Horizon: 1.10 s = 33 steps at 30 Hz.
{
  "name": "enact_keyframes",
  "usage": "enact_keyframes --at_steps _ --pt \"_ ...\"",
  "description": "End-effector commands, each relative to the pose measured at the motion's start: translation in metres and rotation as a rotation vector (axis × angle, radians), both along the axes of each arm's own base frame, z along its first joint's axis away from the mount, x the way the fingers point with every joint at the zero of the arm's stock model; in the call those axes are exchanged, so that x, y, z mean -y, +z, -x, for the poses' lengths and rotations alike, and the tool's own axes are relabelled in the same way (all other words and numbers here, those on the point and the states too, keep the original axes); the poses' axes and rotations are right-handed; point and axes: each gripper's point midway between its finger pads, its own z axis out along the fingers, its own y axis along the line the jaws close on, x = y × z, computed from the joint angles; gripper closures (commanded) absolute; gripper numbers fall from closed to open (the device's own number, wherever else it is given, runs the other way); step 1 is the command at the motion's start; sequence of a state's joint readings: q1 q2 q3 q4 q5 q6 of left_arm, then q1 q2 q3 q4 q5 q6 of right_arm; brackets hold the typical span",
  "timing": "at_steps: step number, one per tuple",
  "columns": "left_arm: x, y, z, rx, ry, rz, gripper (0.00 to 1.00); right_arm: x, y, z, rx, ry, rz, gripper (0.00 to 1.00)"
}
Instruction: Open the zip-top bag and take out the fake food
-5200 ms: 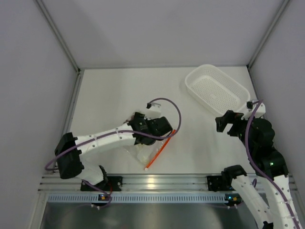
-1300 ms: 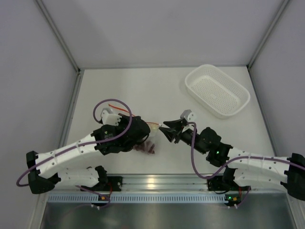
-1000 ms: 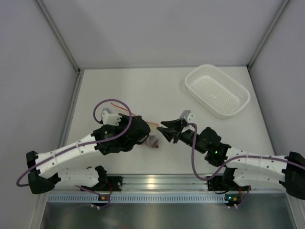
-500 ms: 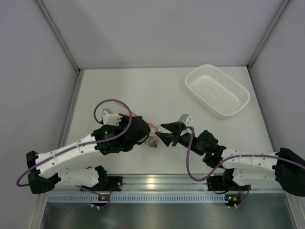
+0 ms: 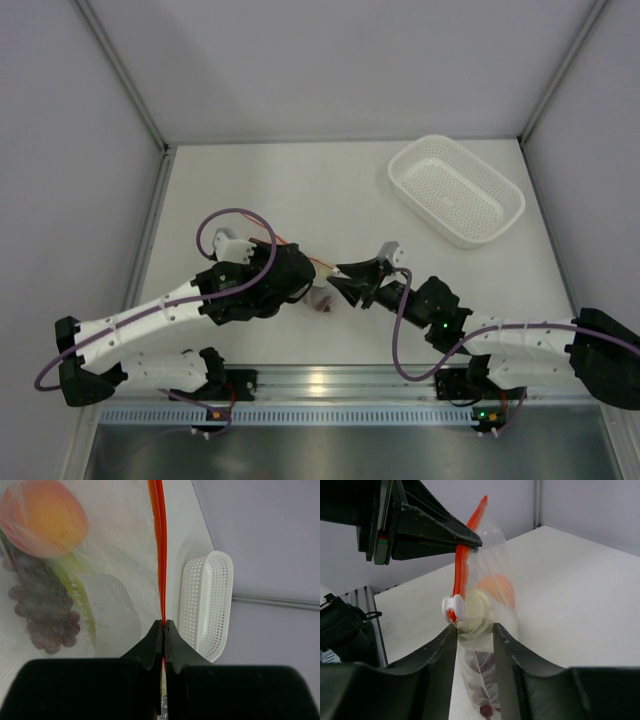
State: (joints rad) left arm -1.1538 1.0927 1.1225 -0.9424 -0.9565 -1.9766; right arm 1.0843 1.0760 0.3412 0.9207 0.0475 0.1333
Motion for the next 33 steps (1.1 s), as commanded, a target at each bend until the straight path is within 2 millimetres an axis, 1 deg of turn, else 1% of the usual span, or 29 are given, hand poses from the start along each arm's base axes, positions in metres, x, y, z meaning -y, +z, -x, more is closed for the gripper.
enact_keyframes --at_steps 1,3,6,8,9,11,13,17,19,20,21,22,23,24,26,27,28,29,30,31,32,33 --pt "0.003 0.022 -0.005 0.052 0.036 0.131 1.0 -0.007 0.032 0.006 0.051 0.029 -0.092 0.67" --pt "0.004 0.023 -0.005 0.053 0.035 0.133 1.0 -0.007 0.03 0.004 0.049 0.023 -0.092 0.71" --pt "0.003 0.023 -0.005 0.055 0.034 0.13 1.0 -0.006 0.033 0.003 0.054 0.015 -0.101 0.72" --pt "0.003 0.021 -0.004 0.05 0.032 0.128 1.0 -0.006 0.036 0.004 0.061 0.016 -0.106 0.69" --pt "0.003 0.02 -0.004 0.05 0.035 0.13 1.0 -0.006 0.037 0.004 0.063 0.017 -0.108 0.61" --pt "0.004 0.019 -0.005 0.048 0.035 0.128 1.0 -0.007 0.042 0.004 0.071 0.019 -0.116 0.61" --pt "0.004 0.019 -0.005 0.048 0.035 0.13 1.0 -0.008 0.045 0.004 0.075 0.02 -0.116 0.66" --pt "0.004 0.02 -0.005 0.049 0.034 0.128 1.0 -0.01 0.043 0.003 0.079 0.022 -0.098 0.79" --pt "0.004 0.02 -0.004 0.048 0.033 0.129 1.0 -0.01 0.043 0.003 0.079 0.022 -0.103 0.8" --pt "0.004 0.019 -0.004 0.047 0.031 0.127 1.0 -0.01 0.045 0.004 0.084 0.026 -0.105 0.87" --pt "0.004 0.017 -0.004 0.044 0.032 0.123 1.0 -0.009 0.047 0.004 0.086 0.026 -0.109 0.91" --pt "0.004 0.017 -0.004 0.042 0.031 0.124 1.0 -0.008 0.047 0.005 0.087 0.027 -0.109 0.97" --pt "0.004 0.016 -0.004 0.042 0.032 0.121 1.0 -0.008 0.049 0.005 0.086 0.026 -0.109 1.0" --pt "0.004 0.014 -0.004 0.04 0.032 0.114 1.0 -0.007 0.052 0.005 0.093 0.026 -0.109 1.0" --pt "0.003 0.014 -0.005 0.045 0.033 0.109 0.91 -0.006 0.052 0.004 0.089 0.018 -0.088 1.0" --pt "0.002 0.014 -0.005 0.049 0.035 0.102 0.85 -0.005 0.056 0.004 0.096 0.017 -0.088 1.0" --pt "0.0 0.015 -0.006 0.056 0.039 0.091 0.79 -0.005 0.052 0.004 0.087 0.015 -0.063 1.0" --pt "0.0 0.015 -0.006 0.059 0.037 0.084 0.69 -0.004 0.053 0.003 0.088 0.009 -0.057 1.0" --pt "-0.001 0.015 -0.006 0.061 0.037 0.078 0.67 -0.002 0.056 0.004 0.092 0.007 -0.059 1.0" --pt "-0.001 0.015 -0.006 0.062 0.038 0.079 0.65 -0.001 0.054 0.005 0.091 0.008 -0.05 1.0" --pt "-0.002 0.014 -0.006 0.062 0.038 0.073 0.6 -0.001 0.054 0.005 0.091 0.008 -0.048 1.0" --pt "-0.001 0.014 -0.006 0.063 0.036 0.067 0.45 0.0 0.055 0.005 0.093 0.008 -0.047 1.0"
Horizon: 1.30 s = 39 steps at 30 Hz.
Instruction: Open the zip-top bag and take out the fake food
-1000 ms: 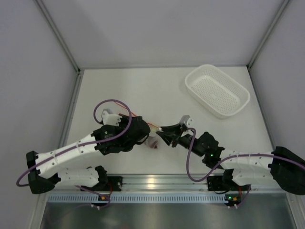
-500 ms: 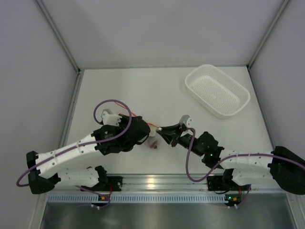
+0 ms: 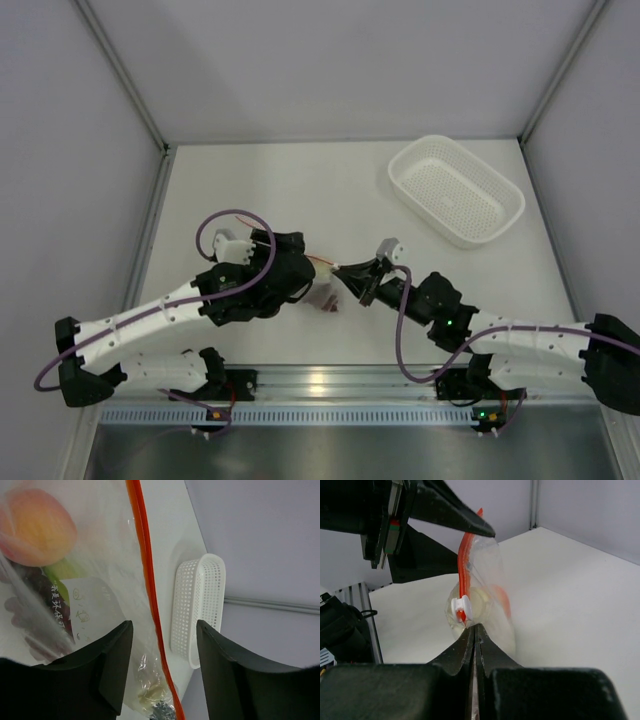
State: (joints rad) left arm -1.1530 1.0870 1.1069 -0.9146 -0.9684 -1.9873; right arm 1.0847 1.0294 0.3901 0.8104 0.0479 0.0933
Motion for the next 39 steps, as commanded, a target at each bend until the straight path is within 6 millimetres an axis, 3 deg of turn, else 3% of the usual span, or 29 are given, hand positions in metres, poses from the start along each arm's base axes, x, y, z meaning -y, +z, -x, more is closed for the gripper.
enact_keyframes --at_steps 1,2,3,5,6,15,20,25,27,31,35,39 --pt "-0.002 0.014 -0.004 0.049 0.022 0.04 0.39 -0.001 0.046 0.006 0.067 0.016 -0.079 1.0" --pt "-0.001 0.014 -0.004 0.05 0.014 0.021 0.32 -0.002 0.042 0.006 0.063 0.02 -0.055 1.0" --pt "0.0 0.019 -0.005 0.056 0.007 0.019 0.19 -0.002 0.041 0.006 0.062 0.021 -0.047 1.0" --pt "0.002 0.025 -0.006 0.078 -0.029 -0.053 0.07 -0.002 0.043 0.005 0.064 0.013 -0.033 1.0" --pt "0.008 0.038 -0.009 0.108 -0.047 -0.048 0.02 -0.002 0.039 0.004 0.054 0.007 -0.01 1.0" --pt "0.042 0.083 -0.007 0.27 -0.381 -0.305 0.01 0.01 0.043 -0.001 0.052 -0.041 0.023 1.0" --pt "0.067 0.097 0.006 0.378 -0.692 -0.59 0.02 0.012 0.042 -0.001 0.048 -0.047 0.035 1.0" --pt "0.044 0.106 0.009 0.464 -0.748 -0.79 0.01 0.011 0.038 -0.002 0.045 -0.049 0.046 1.0" --pt "0.048 0.105 0.016 0.517 -0.846 -0.877 0.01 0.011 0.038 -0.002 0.045 -0.048 0.048 1.0" --pt "0.037 0.102 0.019 0.607 -0.94 -1.102 0.01 0.009 0.036 -0.003 0.043 -0.049 0.063 1.0" --pt "0.033 0.107 0.031 0.707 -1.041 -1.15 0.01 0.01 0.034 -0.005 0.036 -0.057 0.076 1.0" --pt "0.04 0.102 0.06 0.818 -1.26 -1.126 0.01 0.011 0.035 -0.006 0.033 -0.061 0.095 1.0"
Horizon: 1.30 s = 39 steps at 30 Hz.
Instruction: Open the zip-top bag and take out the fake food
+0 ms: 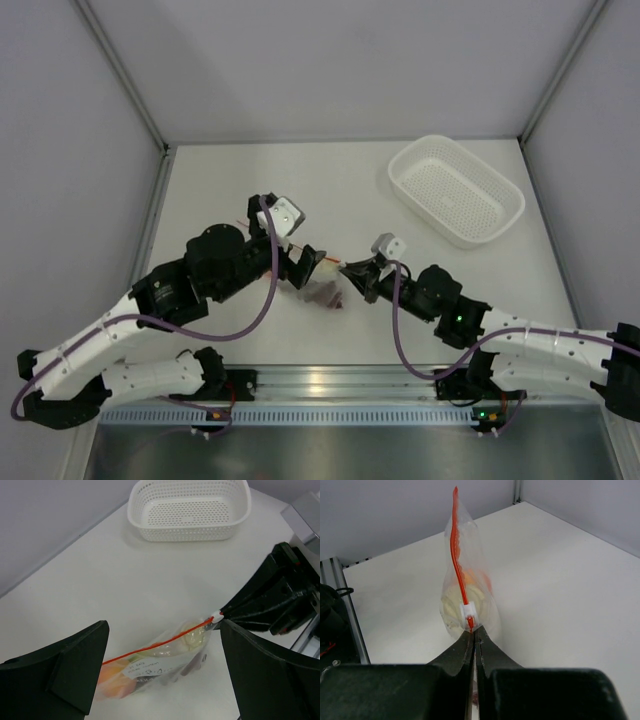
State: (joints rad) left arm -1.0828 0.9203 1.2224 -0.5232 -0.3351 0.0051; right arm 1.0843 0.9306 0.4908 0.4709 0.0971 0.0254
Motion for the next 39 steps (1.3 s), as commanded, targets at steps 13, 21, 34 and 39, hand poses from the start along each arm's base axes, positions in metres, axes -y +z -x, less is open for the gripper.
enact_keyframes --at_steps 13,21,34,39 --pt "0.031 -0.055 0.029 0.14 -0.482 -0.369 0.13 0.002 0.034 0.0 0.071 -0.003 -0.024 1.0" --pt "0.031 -0.072 -0.001 0.072 -0.506 -0.387 0.17 0.0 0.036 0.003 0.078 0.019 -0.026 1.0" --pt "0.053 -0.079 0.003 -0.001 -0.64 -0.331 0.94 0.003 0.036 0.004 0.084 0.02 -0.022 1.0" --pt "0.058 -0.074 0.006 -0.005 -0.661 -0.311 1.0 0.006 0.034 0.007 0.081 0.023 -0.015 1.0"
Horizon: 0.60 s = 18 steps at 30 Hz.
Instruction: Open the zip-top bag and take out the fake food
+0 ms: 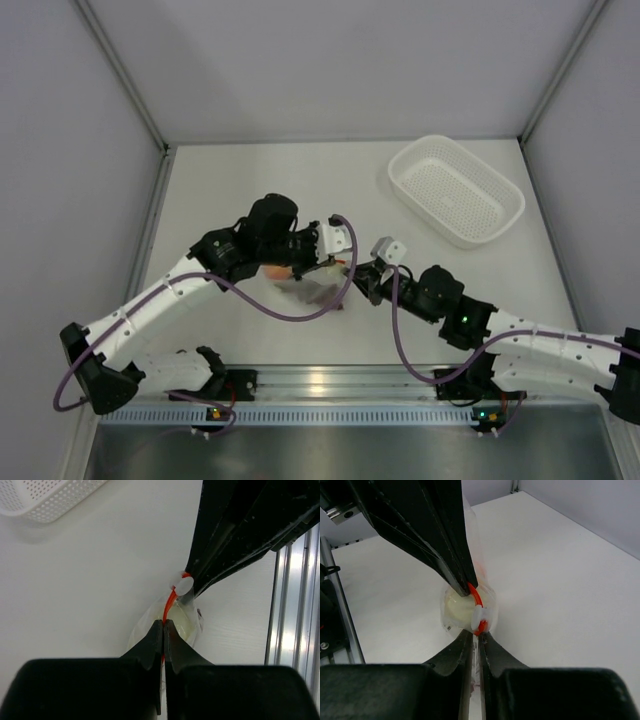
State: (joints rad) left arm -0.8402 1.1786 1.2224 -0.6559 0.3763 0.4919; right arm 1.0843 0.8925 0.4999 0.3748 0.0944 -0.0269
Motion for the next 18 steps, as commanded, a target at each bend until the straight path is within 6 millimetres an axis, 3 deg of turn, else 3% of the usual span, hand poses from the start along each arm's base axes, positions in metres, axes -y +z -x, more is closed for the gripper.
enact_keyframes --at_steps 1,4,7,13,18 --pt "0.013 0.035 0.008 0.026 -0.072 0.099 1.0 -0.001 0.04 0.005 0.058 0.027 -0.084 0.89" --pt "0.013 0.052 0.018 0.035 -0.114 0.146 1.0 0.005 0.041 0.014 0.065 0.056 -0.096 0.73" --pt "0.014 0.065 0.028 0.032 -0.149 0.187 1.0 0.012 0.045 0.023 0.069 0.078 -0.131 0.68" --pt "0.019 0.072 0.039 -0.001 -0.208 0.218 1.0 0.02 0.065 0.029 0.089 0.09 -0.171 0.68" --pt "0.022 0.075 0.044 -0.017 -0.235 0.23 1.0 0.02 0.075 0.03 0.1 0.092 -0.158 0.77"
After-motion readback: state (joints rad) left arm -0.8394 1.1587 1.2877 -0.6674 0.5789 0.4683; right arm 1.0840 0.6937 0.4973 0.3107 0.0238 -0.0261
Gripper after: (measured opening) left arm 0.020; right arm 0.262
